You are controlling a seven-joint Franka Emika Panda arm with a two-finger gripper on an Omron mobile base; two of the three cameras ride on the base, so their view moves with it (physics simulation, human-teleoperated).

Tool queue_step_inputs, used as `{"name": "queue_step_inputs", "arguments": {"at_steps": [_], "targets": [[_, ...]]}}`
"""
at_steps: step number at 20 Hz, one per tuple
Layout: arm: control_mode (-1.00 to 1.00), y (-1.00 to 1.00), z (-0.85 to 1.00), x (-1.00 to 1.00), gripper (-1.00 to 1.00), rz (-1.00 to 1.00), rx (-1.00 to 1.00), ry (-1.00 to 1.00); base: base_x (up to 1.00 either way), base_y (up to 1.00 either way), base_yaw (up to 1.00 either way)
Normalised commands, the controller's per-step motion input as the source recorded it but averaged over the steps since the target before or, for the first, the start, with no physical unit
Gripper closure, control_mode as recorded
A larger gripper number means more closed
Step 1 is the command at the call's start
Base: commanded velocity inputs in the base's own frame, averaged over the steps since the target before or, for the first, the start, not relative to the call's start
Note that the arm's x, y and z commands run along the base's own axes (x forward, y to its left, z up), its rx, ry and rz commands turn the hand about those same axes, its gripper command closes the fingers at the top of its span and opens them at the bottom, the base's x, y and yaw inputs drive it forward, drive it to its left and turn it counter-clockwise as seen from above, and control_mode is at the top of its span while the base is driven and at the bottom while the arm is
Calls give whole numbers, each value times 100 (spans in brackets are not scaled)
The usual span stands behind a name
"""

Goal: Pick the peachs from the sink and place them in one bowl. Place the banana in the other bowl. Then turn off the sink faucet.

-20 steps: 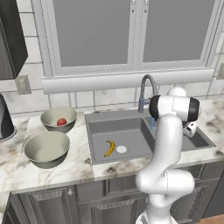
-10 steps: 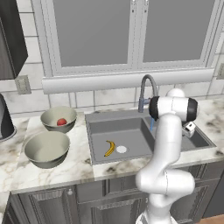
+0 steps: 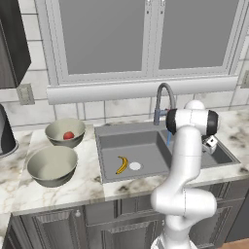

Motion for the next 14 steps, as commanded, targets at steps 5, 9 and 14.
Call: {"name": "queue_step_inputs", "arguments": {"at_steps": [5, 9, 14], "targets": [[-100, -5, -16, 8, -100, 0, 0, 0, 0, 0, 0], [-100, -1, -16, 9, -100, 0, 0, 0, 0, 0, 0], [-100, 0, -20, 9, 100, 0, 0, 0, 0, 0, 0]]}}
